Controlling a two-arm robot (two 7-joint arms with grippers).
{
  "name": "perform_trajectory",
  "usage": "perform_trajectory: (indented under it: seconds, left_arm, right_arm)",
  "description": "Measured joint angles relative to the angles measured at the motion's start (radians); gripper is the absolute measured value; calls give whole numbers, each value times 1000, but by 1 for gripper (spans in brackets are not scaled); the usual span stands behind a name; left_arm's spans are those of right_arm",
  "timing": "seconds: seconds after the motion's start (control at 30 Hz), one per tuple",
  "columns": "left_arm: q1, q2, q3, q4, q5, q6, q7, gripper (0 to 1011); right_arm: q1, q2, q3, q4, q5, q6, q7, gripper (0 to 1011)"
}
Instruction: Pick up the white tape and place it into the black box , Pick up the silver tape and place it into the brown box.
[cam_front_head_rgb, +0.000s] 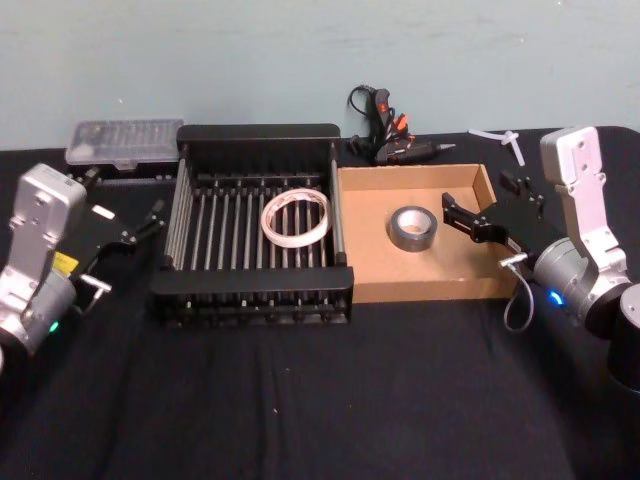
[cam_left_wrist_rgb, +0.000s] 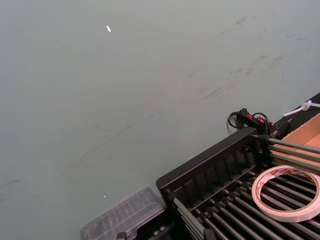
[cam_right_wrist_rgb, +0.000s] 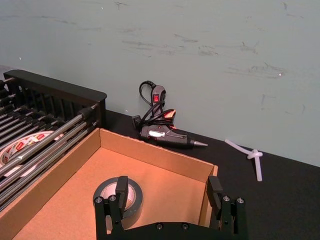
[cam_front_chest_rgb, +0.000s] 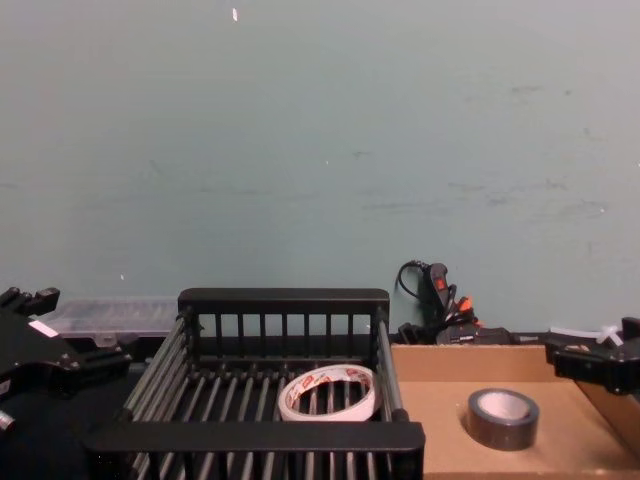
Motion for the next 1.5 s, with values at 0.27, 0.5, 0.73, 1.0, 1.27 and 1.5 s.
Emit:
perform_trajectory:
  seconds: [0.27, 0.5, 0.73, 1.0, 1.27, 1.5]
  left_arm:
    - [0, 0, 0, 0, 0, 0, 0, 1001]
    - [0, 0, 0, 0, 0, 0, 0, 1001]
    - [0, 0, 0, 0, 0, 0, 0, 1001]
    - [0, 0, 0, 0, 0, 0, 0, 1001]
    - [0, 0, 0, 0, 0, 0, 0, 1001]
    - [0, 0, 0, 0, 0, 0, 0, 1001]
  right_arm:
    - [0, 0, 0, -1, 0, 0, 0, 1002]
    - [0, 0, 0, -1, 0, 0, 1, 1002]
    - [0, 0, 0, -1, 0, 0, 1, 1002]
    - [0, 0, 0, -1, 0, 0, 1, 1002]
    - [0, 0, 0, -1, 0, 0, 1, 1002]
    - [0, 0, 0, -1, 0, 0, 1, 1002]
